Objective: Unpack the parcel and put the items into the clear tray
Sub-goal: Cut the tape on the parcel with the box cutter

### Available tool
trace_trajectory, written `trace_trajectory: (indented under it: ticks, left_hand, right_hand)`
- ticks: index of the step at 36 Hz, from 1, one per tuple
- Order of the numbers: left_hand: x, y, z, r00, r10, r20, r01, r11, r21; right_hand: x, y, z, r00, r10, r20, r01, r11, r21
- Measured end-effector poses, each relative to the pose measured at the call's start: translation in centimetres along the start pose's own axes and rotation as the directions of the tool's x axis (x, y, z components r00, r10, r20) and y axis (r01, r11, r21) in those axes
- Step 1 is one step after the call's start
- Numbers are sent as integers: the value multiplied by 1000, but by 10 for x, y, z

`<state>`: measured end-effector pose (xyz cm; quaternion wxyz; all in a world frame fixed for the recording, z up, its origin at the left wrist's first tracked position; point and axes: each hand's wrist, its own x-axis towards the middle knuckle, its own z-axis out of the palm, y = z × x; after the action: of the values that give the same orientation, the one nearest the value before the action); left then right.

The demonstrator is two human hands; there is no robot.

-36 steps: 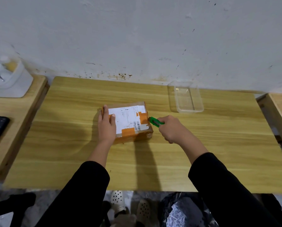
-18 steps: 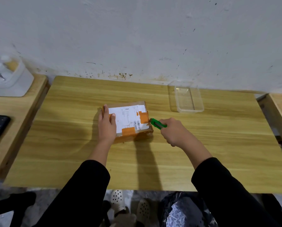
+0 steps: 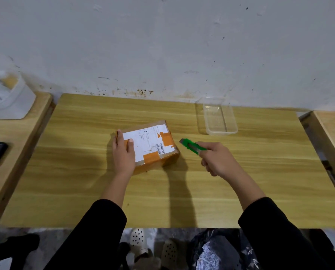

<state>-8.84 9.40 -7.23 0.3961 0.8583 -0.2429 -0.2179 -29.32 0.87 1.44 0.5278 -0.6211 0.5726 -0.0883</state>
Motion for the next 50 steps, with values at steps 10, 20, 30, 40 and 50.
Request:
trace_trajectory:
  ticks: [10,20,30,40,50]
  left_hand:
    - [-15,-8,-3,1000,0,-19,0,1000,5]
    - [19,-24,-24,936,289,201,-339,895,291]
    - [-46,-1,-3,987,77,138,-121,932,341]
    - [-34,-5,14,897,135,421,-188,978,89]
    - [-41,-1,36,962,55,266,-52,998,-17]
  right_hand:
    - [19,-3,27,991,-106,-78,107,994,3]
    - [33,-2,33,991,-86,-98,92,994,56]
    - [30,6,28,985,-63,-159,83,989,122]
    - [21,21,21,978,-78,-193,95,992,80]
    - [19,21,24,979,-100,-175,109,993,43]
